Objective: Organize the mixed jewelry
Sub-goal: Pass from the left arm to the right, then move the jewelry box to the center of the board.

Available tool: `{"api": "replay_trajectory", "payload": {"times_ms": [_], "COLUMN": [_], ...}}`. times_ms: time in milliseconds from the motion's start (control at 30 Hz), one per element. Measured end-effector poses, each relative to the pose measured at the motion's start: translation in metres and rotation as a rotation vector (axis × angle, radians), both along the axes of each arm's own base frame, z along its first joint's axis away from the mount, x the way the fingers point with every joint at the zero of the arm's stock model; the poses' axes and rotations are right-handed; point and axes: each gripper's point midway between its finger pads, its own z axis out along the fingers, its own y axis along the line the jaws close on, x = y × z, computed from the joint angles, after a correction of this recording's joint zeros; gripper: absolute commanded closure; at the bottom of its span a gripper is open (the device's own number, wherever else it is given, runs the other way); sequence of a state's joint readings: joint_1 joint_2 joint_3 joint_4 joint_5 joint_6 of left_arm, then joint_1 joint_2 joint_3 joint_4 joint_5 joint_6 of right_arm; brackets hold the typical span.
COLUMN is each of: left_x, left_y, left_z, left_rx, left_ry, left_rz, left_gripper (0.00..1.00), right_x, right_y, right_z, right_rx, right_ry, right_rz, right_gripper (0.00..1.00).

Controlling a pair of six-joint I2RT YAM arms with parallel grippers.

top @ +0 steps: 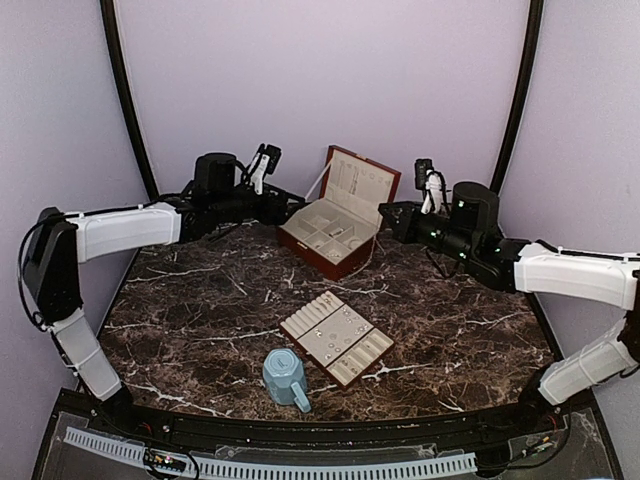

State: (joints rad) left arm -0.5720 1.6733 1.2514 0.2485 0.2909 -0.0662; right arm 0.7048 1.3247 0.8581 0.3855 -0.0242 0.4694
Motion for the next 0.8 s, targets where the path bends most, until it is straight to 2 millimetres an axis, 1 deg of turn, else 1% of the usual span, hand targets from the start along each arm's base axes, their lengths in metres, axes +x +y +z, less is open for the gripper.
{"api": "replay_trajectory", "payload": {"times_ms": [67, 133, 200, 300, 467, 633, 800], "left_x": [0.034, 0.063, 0.088, 0.116, 0.148, 0.171, 0.187], "left_y": [0.012, 0.02, 0.028, 0.035, 0.037, 0.035, 0.032], "left_z": [-0.018, -0.04, -0.064, -0.094, -0.127, -0.14, -0.149], "left_rx": [0.023, 0.047, 0.072, 0.11, 0.146, 0.156, 0.167], "left_ry": [0.048, 0.095, 0.14, 0.188, 0.226, 0.233, 0.251], "left_rz": [0.084, 0.146, 0.2, 0.255, 0.302, 0.316, 0.304], "left_gripper": [0.31, 0.31, 0.31, 0.31, 0.32, 0.32, 0.33], "right_x": [0.002, 0.003, 0.004, 0.006, 0.006, 0.008, 0.01], "right_y": [0.001, 0.002, 0.003, 0.003, 0.003, 0.004, 0.008], "right_z": [-0.002, -0.003, -0.006, -0.01, -0.013, -0.018, -0.028], "right_rx": [-0.005, -0.009, -0.015, -0.026, -0.034, -0.041, -0.045], "right_ry": [0.008, 0.015, 0.022, 0.034, 0.043, 0.054, 0.079], "right_rz": [-0.002, -0.002, -0.002, -0.005, -0.006, -0.004, 0.005], "right_gripper": [1.0, 1.0, 1.0, 1.0, 1.0, 1.0, 1.0]}}
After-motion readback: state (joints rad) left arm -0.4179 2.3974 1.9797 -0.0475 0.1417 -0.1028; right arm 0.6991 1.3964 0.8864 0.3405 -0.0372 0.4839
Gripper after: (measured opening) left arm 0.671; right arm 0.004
